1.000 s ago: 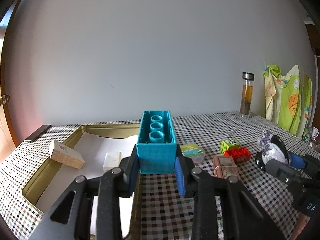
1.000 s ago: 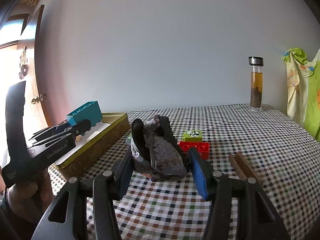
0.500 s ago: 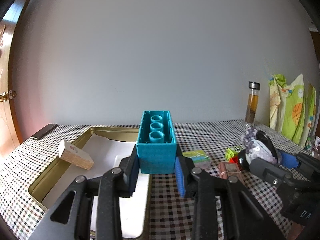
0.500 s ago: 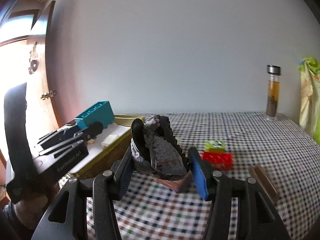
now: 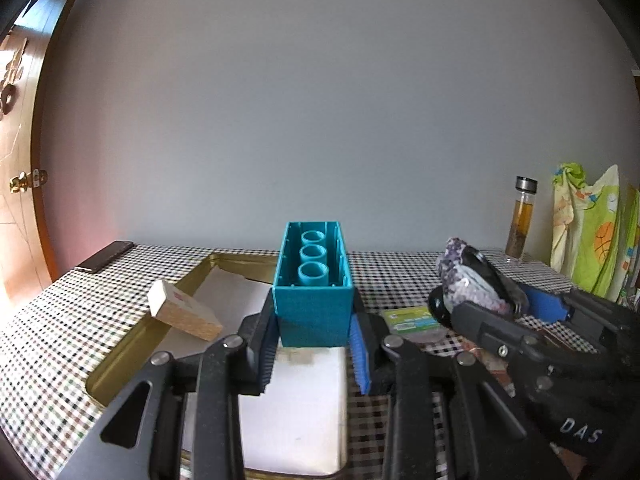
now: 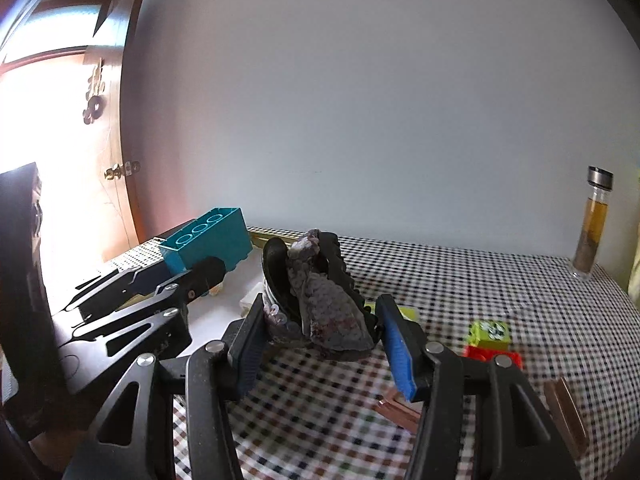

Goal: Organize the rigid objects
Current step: 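Lower the blue brick into the tin while the right tool lowers the grey pouch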

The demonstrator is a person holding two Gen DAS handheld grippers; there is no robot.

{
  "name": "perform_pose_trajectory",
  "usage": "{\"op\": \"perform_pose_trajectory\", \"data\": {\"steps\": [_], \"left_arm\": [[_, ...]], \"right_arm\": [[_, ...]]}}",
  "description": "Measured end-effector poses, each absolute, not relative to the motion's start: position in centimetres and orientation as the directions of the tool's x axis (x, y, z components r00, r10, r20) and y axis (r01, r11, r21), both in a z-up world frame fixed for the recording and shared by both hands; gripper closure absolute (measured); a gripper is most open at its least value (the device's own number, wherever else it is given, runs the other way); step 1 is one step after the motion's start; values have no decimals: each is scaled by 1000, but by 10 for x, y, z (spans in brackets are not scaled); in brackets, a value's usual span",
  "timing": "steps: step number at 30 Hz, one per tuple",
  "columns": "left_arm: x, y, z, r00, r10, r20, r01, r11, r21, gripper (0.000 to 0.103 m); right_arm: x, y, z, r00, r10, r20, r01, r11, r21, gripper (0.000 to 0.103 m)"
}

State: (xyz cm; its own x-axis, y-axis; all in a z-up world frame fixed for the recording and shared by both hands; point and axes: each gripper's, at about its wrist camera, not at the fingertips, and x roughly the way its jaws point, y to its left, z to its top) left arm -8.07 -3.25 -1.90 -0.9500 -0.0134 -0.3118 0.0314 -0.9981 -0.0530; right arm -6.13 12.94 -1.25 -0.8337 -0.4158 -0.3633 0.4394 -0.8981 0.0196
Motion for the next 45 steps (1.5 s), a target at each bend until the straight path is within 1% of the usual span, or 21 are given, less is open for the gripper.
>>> {"op": "perform_pose_trajectory", "data": {"steps": [7, 13, 18, 22, 28, 30, 32, 35, 38, 41, 45], "left_arm": [[-83, -62, -15, -938, -83, -337, 106, -993, -48, 73], [-92, -87, -18, -905, -154, -397, 179, -983, -28, 73], [-98, -109, -23, -882, -207, -424, 243, -969, -34, 73], [-104, -126, -26, -865, -216, -453, 269, -962, -55, 73], [-115, -133, -34, -841, -173, -512, 250, -965, -84, 73], [-120, -131, -37, -834, -169, -525, 246, -966, -79, 73], [-124, -130, -39, -828, -138, -544, 224, -970, -95, 73], [-132, -124, -48, -800, -103, -592, 197, -976, -96, 73], [-141, -120, -56, -779, -82, -621, 186, -977, -104, 73], [-145, -117, -59, -772, -102, -627, 196, -977, -82, 73], [-146, -117, -58, -768, -95, -633, 182, -980, -74, 73]], "right_arm": [[-80, 111, -1, -808, -444, -387, 477, -879, 13, 47], [-102, 87, 4, -778, -472, -415, 515, -857, 8, 47], [-120, 64, 0, -752, -488, -444, 542, -840, 4, 47], [-131, 45, -8, -733, -491, -471, 560, -828, -8, 47], [-155, 32, -23, -707, -474, -526, 565, -825, -16, 47], [-161, 27, -26, -698, -475, -536, 568, -823, -10, 47], [-165, 24, -29, -691, -476, -544, 572, -820, -9, 47], [-169, 19, -34, -680, -479, -555, 580, -815, -8, 47], [-174, 15, -39, -681, -468, -563, 579, -815, -24, 47], [-181, 10, -41, -676, -459, -577, 577, -817, -27, 47], [-185, 10, -43, -670, -452, -589, 572, -820, -22, 47]]}}
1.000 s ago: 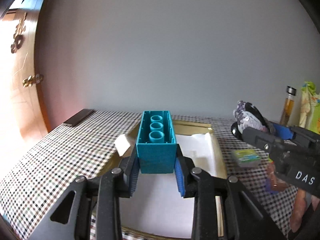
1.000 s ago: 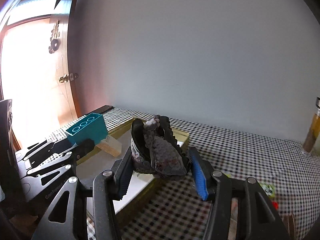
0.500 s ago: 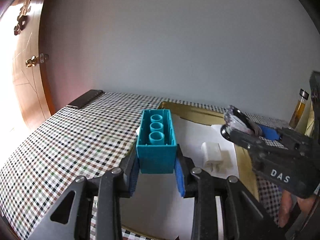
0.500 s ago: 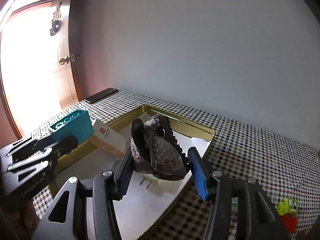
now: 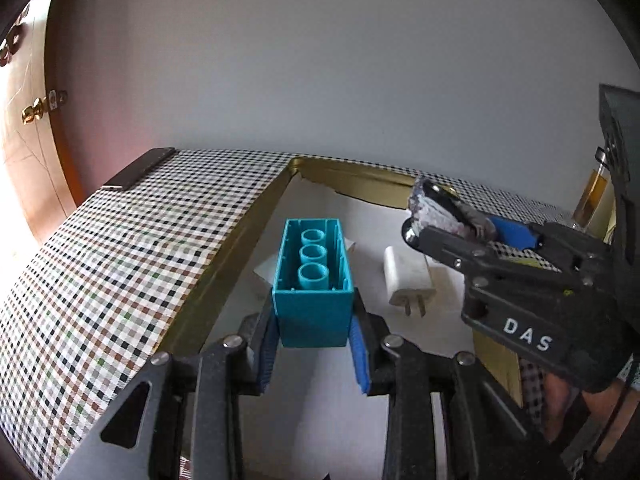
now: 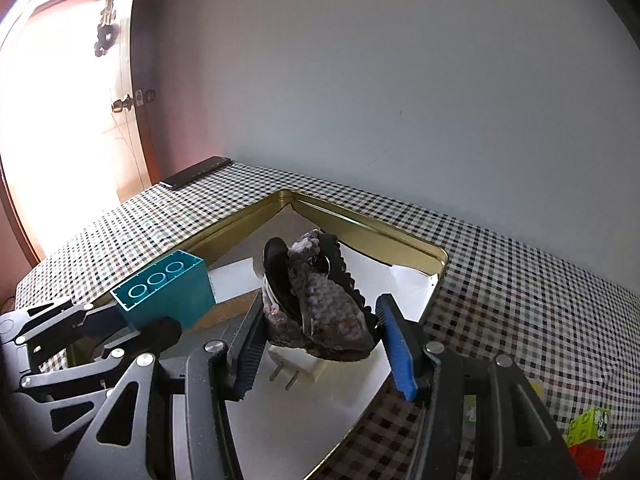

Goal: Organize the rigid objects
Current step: 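Lower the blue brick into the tin while the right tool lowers the grey pouch, then open the left tool releasing the brick while the right tool releases the pouch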

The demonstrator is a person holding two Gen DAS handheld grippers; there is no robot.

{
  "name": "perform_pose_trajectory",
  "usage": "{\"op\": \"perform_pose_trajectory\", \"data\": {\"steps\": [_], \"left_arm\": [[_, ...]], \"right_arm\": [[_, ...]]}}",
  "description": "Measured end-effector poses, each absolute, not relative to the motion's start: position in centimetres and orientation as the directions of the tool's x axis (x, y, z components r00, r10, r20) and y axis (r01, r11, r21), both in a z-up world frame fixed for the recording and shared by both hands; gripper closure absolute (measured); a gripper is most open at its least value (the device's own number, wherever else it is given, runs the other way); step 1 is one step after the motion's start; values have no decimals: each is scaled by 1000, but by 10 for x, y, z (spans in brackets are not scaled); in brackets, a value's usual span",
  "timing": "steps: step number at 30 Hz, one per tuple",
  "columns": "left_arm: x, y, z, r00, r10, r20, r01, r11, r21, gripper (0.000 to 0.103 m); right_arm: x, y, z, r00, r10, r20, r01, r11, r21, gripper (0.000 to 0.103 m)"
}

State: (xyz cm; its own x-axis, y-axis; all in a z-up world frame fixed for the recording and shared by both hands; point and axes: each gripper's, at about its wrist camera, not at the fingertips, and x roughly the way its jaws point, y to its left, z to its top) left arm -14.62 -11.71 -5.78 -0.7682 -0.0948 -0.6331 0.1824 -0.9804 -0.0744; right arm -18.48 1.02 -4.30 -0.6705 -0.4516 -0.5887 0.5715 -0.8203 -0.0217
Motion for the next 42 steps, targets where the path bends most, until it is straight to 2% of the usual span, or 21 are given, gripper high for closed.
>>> {"op": "perform_pose_trajectory", "data": {"steps": [7, 14, 15, 16, 17, 18, 19, 21, 25, 31, 37, 42], "left_arm": [[-145, -101, -58, -760, -77, -646, 142, -989, -50, 73], [-159, -95, -61, -744, -110, -659, 155, -988, -10, 72], [-158, -93, -58, -747, -114, -655, 158, -987, -8, 67], [-159, -93, -57, -747, -121, -654, 165, -986, -6, 52], [-160, -97, -56, -749, -131, -649, 175, -985, -3, 42], [-159, -98, -55, -752, -149, -643, 191, -982, 3, 24], [-158, -99, -54, -756, -159, -636, 203, -979, 4, 11], [-151, -99, -50, -771, -160, -616, 206, -979, -4, 0], [-138, -91, -45, -783, -174, -597, 200, -979, 22, 1], [-116, -79, -41, -813, -169, -558, 208, -978, -7, 1], [-98, -56, -29, -843, -165, -513, 199, -980, -13, 1], [-95, -31, -29, -856, -113, -504, 144, -989, -23, 1]], "right_arm": [[-190, 14, -47, -669, -437, -601, 559, -829, -19, 47], [-192, 17, -47, -665, -460, -588, 564, -825, 6, 45], [-192, 17, -47, -670, -465, -579, 567, -824, 6, 45], [-192, 18, -46, -674, -468, -571, 567, -824, 6, 45], [-191, 19, -45, -678, -468, -567, 564, -826, 7, 41], [-191, 21, -44, -680, -471, -562, 562, -827, 14, 35], [-190, 23, -43, -678, -478, -558, 563, -826, 24, 32], [-190, 29, -42, -675, -489, -552, 558, -828, 52, 26], [-182, 46, -40, -672, -501, -546, 539, -836, 103, 23], [-154, 92, -28, -741, -468, -480, 451, -878, 160, 16], [-127, 143, -24, -811, -400, -426, 357, -916, 180, 15], [-112, 187, -32, -866, -297, -403, 241, -953, 184, 14]]}}
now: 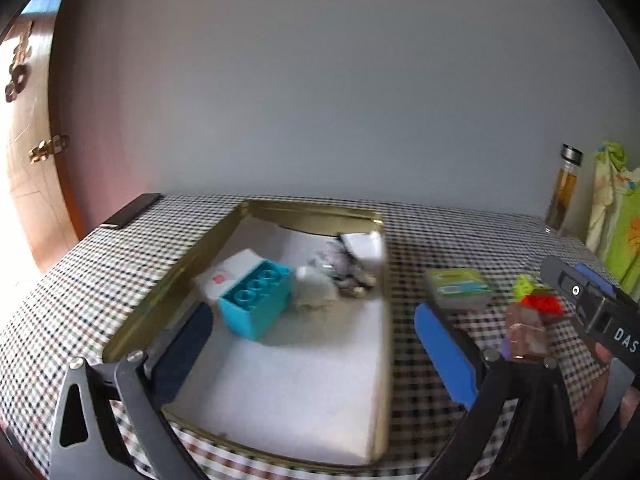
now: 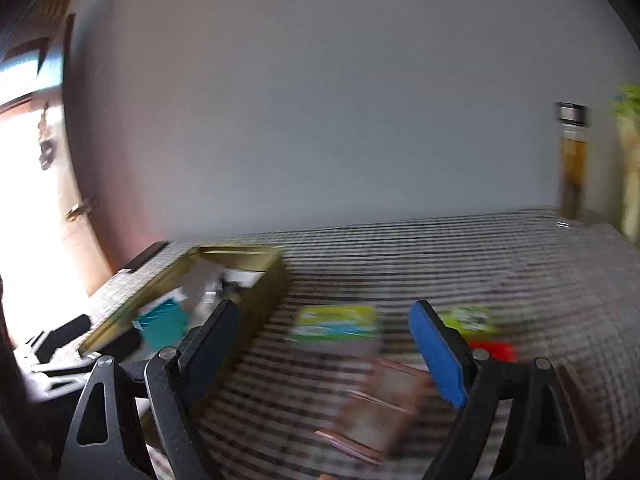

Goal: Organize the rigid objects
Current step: 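Open the left tool releasing the brick while the right tool releases the pouch, then grasp the brown framed card case with the left tool while the right tool approaches the purple block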

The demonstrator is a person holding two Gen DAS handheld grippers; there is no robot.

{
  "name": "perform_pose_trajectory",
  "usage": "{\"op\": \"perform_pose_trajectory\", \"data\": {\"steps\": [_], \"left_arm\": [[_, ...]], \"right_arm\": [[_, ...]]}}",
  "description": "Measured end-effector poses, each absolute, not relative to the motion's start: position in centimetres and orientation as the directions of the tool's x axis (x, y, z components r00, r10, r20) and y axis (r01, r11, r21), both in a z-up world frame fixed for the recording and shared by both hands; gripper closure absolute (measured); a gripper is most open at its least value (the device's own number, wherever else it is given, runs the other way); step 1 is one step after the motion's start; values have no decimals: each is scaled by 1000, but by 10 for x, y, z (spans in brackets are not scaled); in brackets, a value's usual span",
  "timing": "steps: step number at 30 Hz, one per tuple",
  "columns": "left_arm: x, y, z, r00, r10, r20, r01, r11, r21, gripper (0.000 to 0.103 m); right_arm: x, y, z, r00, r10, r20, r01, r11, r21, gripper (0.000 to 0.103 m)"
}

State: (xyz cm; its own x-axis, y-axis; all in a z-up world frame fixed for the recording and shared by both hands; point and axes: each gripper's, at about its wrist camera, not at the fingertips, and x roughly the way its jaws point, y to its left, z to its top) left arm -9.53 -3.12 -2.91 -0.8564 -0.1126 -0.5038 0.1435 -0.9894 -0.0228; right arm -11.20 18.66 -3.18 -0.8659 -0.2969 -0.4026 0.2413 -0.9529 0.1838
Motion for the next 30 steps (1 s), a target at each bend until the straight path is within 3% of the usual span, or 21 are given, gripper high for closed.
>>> {"op": "perform_pose_trajectory", "data": {"steps": [12, 26, 30], "left_arm": [[-114, 58, -45, -827, 16, -563, -48, -998, 43, 1], [-135, 105, -61, -761, 126, -636, -183, -983, 24, 1], [-140, 113, -65, -740, 151, -655, -217, -976, 21, 13]], "right_arm": [[-116, 243, -47, -865, -109, -490, 36, -987, 155, 13], [-120, 286, -62, -826, -70, -559, -98, -959, 265, 10], [-122, 284, -63, -821, -62, -567, -104, -961, 255, 10]]}}
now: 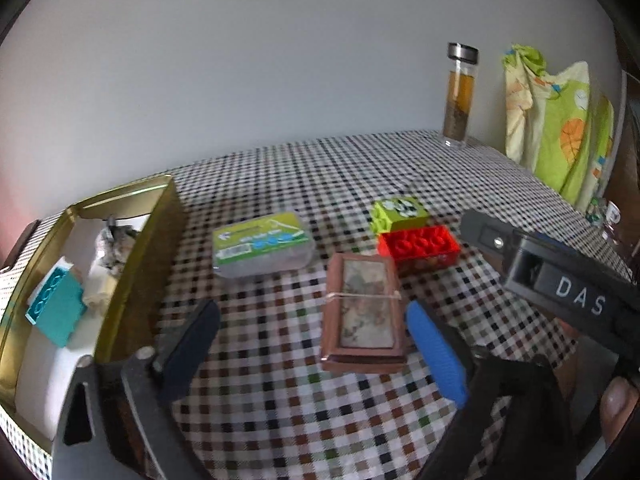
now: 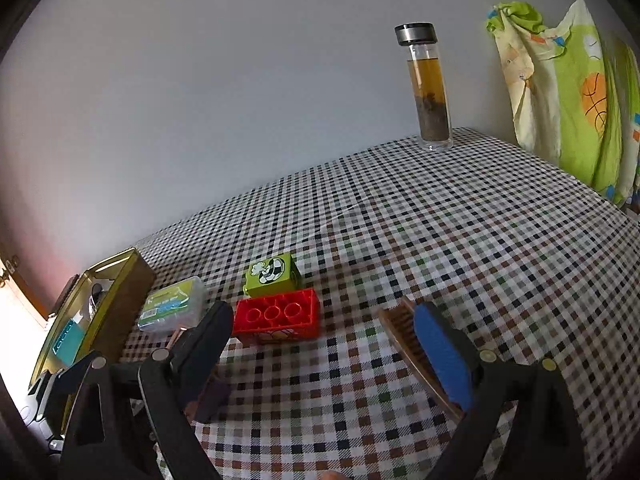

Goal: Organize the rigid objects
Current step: 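Grasp the brown framed card case with the left tool while the right tool approaches the purple block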

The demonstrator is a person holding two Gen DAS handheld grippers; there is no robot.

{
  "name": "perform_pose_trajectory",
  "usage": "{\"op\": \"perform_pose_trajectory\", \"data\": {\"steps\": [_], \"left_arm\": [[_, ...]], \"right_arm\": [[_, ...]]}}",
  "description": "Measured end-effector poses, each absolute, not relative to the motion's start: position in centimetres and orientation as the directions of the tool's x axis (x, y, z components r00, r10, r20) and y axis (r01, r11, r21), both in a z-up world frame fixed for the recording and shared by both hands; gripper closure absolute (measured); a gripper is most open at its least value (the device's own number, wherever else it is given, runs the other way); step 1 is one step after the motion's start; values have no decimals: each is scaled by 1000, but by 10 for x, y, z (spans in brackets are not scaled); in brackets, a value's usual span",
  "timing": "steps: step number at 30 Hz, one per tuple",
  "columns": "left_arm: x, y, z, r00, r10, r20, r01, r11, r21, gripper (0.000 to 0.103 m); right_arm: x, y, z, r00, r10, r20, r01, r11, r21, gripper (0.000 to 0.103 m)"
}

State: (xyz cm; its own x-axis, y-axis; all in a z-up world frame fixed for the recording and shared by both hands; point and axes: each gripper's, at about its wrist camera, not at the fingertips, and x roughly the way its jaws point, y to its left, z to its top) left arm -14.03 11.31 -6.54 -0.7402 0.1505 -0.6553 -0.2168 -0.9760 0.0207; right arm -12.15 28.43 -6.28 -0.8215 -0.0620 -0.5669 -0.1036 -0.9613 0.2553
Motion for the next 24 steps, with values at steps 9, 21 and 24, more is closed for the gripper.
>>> {"op": "perform_pose_trajectory", "data": {"steps": [9, 21, 24], "left_arm": [[-145, 117, -70, -692, 231, -684, -282, -959, -38, 59], [-125, 70, -55, -808, 82, -583, -88, -996, -18, 59], [-125, 64, -54, -815, 61, -577, -49, -998, -36, 59]], "right_arm": [[-123, 282, -63, -817, -59, -573, -106, -962, 250, 10], [-146, 253, -72, -732, -253, -633, 116, -961, 250, 10], [-151, 240, -75, -696, -280, -661, 167, -959, 231, 10]]}}
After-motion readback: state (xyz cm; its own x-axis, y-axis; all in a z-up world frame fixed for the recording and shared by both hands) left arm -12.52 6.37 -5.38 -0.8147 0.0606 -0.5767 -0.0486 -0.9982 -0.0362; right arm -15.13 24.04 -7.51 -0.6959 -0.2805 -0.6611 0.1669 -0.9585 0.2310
